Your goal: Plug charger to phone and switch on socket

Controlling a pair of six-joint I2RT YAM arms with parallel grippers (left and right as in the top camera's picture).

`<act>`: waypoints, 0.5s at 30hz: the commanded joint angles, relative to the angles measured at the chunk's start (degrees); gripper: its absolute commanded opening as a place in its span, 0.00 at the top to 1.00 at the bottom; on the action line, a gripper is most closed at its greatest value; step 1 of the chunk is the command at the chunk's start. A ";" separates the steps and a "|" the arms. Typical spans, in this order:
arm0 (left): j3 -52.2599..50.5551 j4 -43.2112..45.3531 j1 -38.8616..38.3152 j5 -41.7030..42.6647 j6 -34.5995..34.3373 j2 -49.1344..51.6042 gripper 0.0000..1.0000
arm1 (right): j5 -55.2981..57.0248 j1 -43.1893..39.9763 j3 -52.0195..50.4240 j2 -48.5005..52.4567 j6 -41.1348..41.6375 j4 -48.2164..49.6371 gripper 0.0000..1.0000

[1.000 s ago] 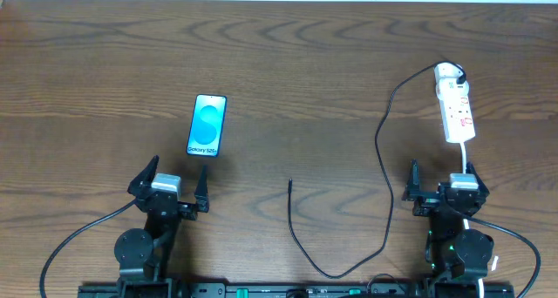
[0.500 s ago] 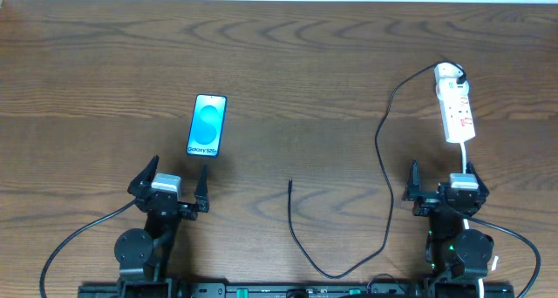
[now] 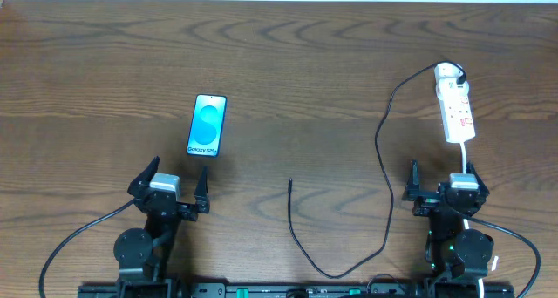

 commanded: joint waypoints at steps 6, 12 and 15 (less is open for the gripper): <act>8.87 -1.60 0.28 1.09 -1.11 8.20 0.06 | 0.13 -0.28 -0.11 -0.57 -0.74 -0.20 0.01; 15.39 -1.62 0.28 1.11 -1.11 18.14 0.06 | 0.13 -0.28 -0.11 -0.57 -0.74 -0.20 0.01; 20.04 -1.62 0.28 1.09 -1.09 25.59 0.06 | 0.13 -0.28 -0.11 -0.57 -0.74 -0.20 0.01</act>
